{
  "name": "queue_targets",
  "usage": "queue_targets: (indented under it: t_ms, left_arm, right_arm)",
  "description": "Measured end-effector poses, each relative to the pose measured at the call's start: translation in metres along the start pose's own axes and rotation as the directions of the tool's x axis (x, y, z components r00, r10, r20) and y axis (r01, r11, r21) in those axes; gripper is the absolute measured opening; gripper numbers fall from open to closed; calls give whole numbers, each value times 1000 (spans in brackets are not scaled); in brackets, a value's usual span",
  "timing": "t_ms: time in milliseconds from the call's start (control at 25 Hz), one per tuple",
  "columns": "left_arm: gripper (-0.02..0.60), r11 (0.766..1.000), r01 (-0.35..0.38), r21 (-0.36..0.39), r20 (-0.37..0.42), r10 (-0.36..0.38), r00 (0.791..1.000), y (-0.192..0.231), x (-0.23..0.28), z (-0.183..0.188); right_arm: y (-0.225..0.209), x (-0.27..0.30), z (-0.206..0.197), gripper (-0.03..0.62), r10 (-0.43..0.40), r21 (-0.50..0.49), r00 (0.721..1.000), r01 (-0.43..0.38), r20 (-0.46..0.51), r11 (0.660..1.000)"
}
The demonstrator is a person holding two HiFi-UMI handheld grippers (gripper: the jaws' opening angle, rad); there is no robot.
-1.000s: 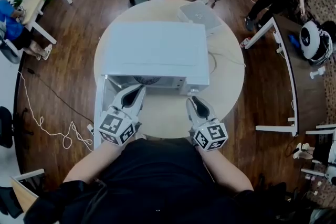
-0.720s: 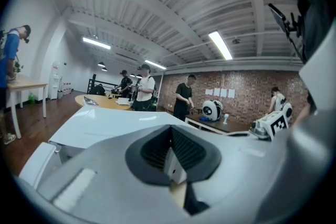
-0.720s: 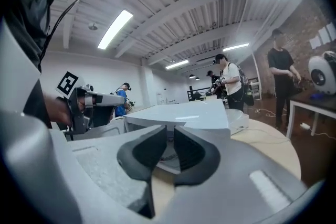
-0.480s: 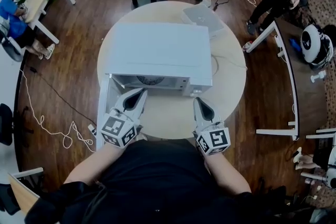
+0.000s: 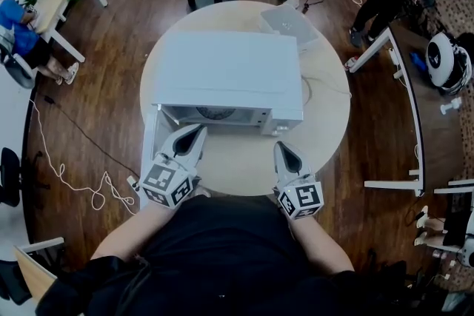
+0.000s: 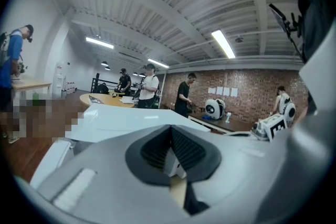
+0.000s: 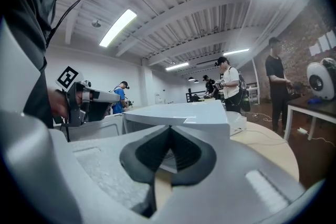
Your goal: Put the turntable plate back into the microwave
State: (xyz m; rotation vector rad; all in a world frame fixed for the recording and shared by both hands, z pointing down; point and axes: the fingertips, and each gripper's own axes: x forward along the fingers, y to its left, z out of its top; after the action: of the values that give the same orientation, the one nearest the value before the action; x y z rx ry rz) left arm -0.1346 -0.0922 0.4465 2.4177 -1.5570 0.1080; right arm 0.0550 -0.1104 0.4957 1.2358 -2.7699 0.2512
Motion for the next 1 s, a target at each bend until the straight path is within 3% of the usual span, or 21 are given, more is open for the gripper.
queue_targets:
  t_ms: [360, 680, 1000]
  left_arm:
    - [3, 999, 36, 4, 0, -36, 999, -6, 11, 4]
    - [3, 1000, 8, -30, -7, -8, 1000, 6, 10, 1]
    - [3, 999, 24, -22, -26, -25, 999, 7, 12, 0]
  right_arm:
    - [4, 6, -4, 2, 6, -20, 1000, -6, -11, 1000]
    - [-12, 13, 1, 2, -27, 22, 1000, 27, -3, 999]
    - [-11, 20, -4, 2, -37, 25, 999, 37, -16, 999]
